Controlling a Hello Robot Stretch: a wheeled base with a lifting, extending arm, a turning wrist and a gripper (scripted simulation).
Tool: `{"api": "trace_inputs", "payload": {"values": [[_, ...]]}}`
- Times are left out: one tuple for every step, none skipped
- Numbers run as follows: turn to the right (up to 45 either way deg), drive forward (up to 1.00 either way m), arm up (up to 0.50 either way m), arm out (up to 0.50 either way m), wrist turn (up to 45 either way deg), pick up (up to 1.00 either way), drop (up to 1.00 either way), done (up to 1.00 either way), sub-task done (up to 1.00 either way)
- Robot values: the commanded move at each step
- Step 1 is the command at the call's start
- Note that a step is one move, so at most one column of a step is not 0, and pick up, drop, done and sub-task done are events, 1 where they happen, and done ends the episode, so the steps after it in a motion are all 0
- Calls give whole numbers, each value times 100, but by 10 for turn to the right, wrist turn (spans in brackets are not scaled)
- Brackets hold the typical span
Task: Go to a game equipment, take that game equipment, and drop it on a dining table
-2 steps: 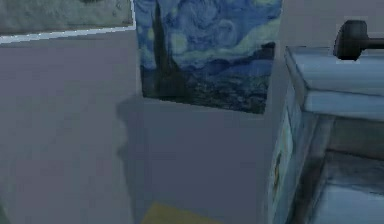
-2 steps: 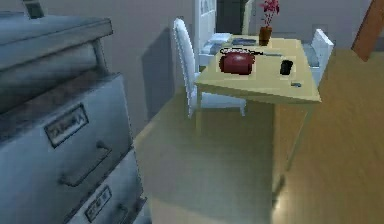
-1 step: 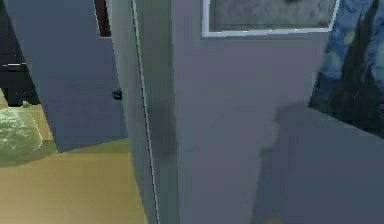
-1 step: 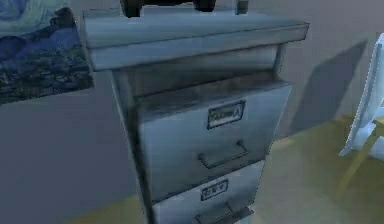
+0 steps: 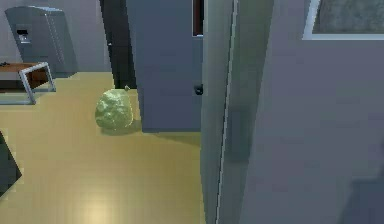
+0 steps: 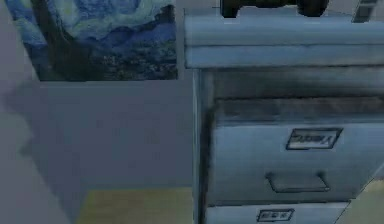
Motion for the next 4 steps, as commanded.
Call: {"api": "trace_inputs", "payload": {"values": [[0,30,0,0,0,0,0,0,0],[-360,0,0,0,0,0,0,0,0],[0,100,0,0,0,0,0,0,0],[-30,0,0,0,0,0,0,0,0]]}}
